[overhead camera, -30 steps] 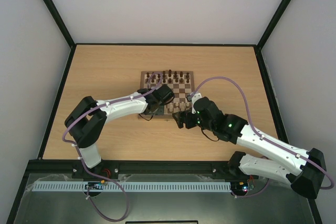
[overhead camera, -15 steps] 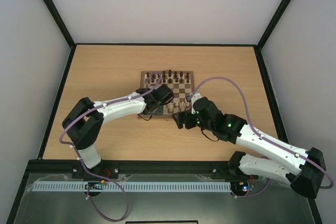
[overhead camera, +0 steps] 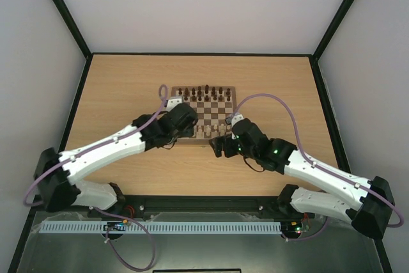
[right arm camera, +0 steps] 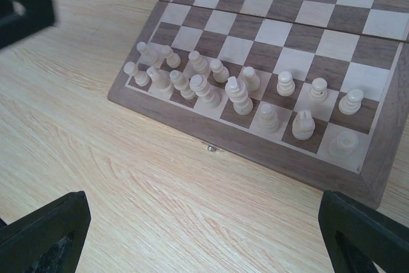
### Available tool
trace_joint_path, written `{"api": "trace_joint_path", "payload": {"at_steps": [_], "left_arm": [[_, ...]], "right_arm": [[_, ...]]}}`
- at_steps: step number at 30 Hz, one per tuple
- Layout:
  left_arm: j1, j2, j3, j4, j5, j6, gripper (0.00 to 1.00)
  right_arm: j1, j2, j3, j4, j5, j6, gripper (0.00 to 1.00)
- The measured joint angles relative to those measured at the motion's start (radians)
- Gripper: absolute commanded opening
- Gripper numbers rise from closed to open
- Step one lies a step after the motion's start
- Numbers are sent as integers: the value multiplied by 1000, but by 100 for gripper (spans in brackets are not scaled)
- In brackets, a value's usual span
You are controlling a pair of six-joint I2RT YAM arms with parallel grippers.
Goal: Set up the chess pieces on the board
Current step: Place the chess piece on the chessboard, then reset both arms
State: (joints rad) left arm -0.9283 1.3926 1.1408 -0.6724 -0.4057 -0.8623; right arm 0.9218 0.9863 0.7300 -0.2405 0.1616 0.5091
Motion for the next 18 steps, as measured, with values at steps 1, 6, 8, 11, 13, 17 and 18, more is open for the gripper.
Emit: {"api": "trace_joint_path", "payload": {"at_steps": [1,6,8,11,13,17,18], "left_arm": [[-4,-31,-16,8,-7,0,73],[-21,-161,-124,109,-33,-5,99],[-30,-182,-155,145,-42,1,99],[-64,-200,-179,183,-77,6,99],[-95,-214,-195,209,-110,6,99],[-115,-274,-274,260,-153,0,99],[-115,-295,-300,270,-161,-3,99]], "right_arm": [[0,5,0,0,1,0,99],[-2,19,-8,11,6,-4,99],[-2,18,-15,20,19,-8,99],[-3,10,-25,30,54,-11,99],[-4,3,-26,30,86,-15,99],[-4,-21,-26,29,156,-21,98],[-4,-32,-26,28,171,-23,99]]}}
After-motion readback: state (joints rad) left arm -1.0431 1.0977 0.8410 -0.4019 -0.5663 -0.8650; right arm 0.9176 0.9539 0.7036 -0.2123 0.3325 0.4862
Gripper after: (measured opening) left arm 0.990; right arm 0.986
